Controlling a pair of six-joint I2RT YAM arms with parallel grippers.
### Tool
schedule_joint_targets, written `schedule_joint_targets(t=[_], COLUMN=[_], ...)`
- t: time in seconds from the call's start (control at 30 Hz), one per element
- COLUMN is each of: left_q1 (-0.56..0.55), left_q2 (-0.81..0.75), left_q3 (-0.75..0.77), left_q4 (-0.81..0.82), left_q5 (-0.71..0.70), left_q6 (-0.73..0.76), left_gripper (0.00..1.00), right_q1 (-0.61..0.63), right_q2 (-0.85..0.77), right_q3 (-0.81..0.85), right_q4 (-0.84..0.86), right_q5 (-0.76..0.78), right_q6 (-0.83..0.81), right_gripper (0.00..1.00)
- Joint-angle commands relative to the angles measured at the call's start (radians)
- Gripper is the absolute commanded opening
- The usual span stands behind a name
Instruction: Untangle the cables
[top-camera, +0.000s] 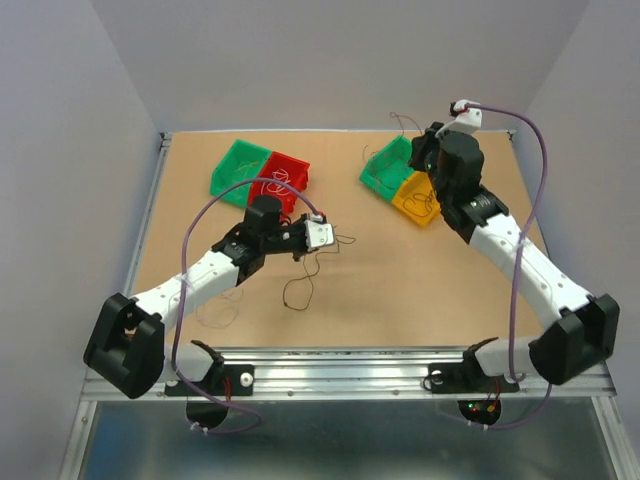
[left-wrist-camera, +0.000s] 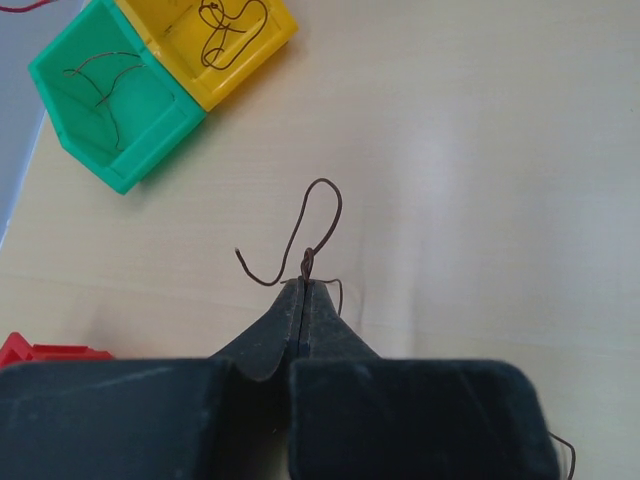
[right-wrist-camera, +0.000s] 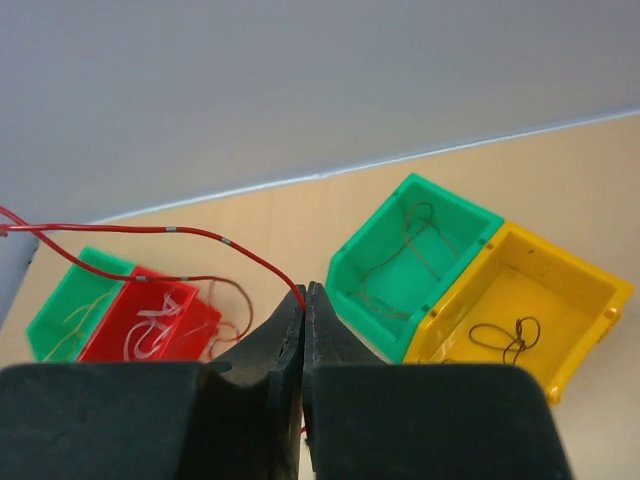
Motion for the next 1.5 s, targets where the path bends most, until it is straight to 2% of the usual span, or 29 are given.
schedule_joint_targets(t=[0.0, 0.07, 0.27, 0.43, 0.73, 0.87, 1.17, 1.33, 1.47], left_q1=[-0.003, -0.004, -0.010, -0.016, -0.018, -0.019, -0.021, -0.021, -0.019], left_q2=[-0.036, -0.033, -0.031, -0.036, -0.049, -0.054, -0.046, -0.046, -0.042], left_q3=[-0.004, -0.004, -0.003, -0.004, -0.006, -0.008, -0.004, -0.004, -0.003], left_q4=[0.017, 0.014, 0.012, 0.014, 0.012, 0.014, 0.014, 0.014, 0.014], left_q5=[0.032, 0.030, 0.030, 0.021, 0.019, 0.019, 0.012, 0.012, 0.009], left_q6=[0.006, 0.011, 0.009, 0.008, 0.003, 0.004, 0.001, 0.001, 0.001], left_gripper=[0.00, 0.00, 0.00, 0.00, 0.00, 0.00, 0.00, 0.00, 0.00], right_q1=[-0.126, -0.173, -0.244, -0.273, -0.281, -0.302, -0.351, -0.360, -0.360], right_q2=[0.153, 0.260, 0.511, 0.647, 0.647, 0.572, 0.474, 0.460, 0.511], right_q3=[0.090, 0.145, 0.304, 0.320, 0.150, -0.016, -0.201, -0.206, -0.142], right_q4=[0.139, 0.179, 0.226, 0.291, 0.413, 0.576, 0.689, 0.697, 0.635], right_q5=[-0.201, -0.261, -0.238, -0.218, -0.151, -0.131, -0.174, -0.201, -0.206], right_q6=[0.090, 0.133, 0.215, 0.274, 0.312, 0.341, 0.381, 0.375, 0.375], right_gripper=[0.01, 0.01, 0.00, 0.01, 0.01, 0.00, 0.01, 0.01, 0.01])
